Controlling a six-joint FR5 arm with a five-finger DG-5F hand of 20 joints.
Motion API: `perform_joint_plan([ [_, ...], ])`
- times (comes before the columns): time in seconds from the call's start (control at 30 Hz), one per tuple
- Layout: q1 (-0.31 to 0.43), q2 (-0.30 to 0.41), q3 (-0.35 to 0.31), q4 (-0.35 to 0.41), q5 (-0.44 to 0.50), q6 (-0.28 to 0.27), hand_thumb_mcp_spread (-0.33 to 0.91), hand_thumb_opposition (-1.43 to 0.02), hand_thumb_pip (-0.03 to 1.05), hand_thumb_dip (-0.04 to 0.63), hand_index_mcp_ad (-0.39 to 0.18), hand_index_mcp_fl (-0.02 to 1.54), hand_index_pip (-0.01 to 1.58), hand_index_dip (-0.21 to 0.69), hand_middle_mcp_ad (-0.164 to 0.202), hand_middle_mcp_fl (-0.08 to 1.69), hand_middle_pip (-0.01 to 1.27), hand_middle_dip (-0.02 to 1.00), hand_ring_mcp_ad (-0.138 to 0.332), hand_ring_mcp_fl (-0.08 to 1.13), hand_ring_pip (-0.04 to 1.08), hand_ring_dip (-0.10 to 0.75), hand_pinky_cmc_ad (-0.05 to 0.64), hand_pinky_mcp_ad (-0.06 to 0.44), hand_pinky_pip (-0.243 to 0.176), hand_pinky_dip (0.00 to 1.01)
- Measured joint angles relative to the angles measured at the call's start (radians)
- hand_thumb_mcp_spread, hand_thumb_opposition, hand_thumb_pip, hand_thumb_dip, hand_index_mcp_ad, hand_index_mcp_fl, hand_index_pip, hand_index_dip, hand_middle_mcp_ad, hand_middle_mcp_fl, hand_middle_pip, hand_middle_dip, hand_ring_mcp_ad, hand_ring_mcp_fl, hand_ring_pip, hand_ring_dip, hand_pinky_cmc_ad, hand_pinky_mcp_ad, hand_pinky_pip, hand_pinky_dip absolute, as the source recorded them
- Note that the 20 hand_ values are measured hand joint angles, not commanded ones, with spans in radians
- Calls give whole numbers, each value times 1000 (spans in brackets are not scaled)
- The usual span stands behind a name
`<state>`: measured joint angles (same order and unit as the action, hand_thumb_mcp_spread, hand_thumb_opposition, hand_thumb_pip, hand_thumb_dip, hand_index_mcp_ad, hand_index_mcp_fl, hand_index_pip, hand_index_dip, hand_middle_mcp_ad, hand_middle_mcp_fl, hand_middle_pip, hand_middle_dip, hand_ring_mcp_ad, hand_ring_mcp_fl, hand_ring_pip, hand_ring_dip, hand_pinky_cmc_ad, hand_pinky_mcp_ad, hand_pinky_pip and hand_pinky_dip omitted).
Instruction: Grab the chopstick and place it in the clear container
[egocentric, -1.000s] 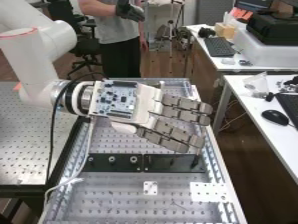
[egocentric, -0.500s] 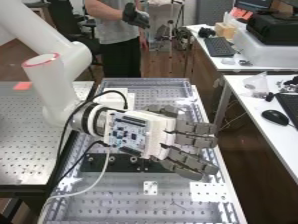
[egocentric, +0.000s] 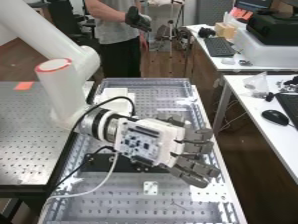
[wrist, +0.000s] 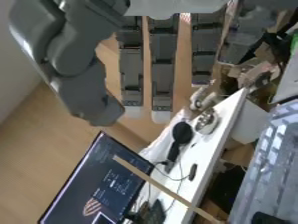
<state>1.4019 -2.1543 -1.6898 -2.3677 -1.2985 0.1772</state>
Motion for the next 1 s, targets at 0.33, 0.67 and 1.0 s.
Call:
perform_joint_plan([
  [0.33,15,-38,29,-32,-16,58,363,-820,833,384,-24,152,1112,47,91,468,555,571,213,314,82,326,211,232,-51,208],
  [0.67,25,-60,52,-59,1,71,393,-820,773,389,-24,10,1138,47,91,419,590,607,195,330,82,344,215,234,-42,188],
  [1.0,40,-85,61,-63,39,116,433,-820,750,384,-24,63,1297,56,91,426,618,628,182,344,82,379,215,234,-26,180],
])
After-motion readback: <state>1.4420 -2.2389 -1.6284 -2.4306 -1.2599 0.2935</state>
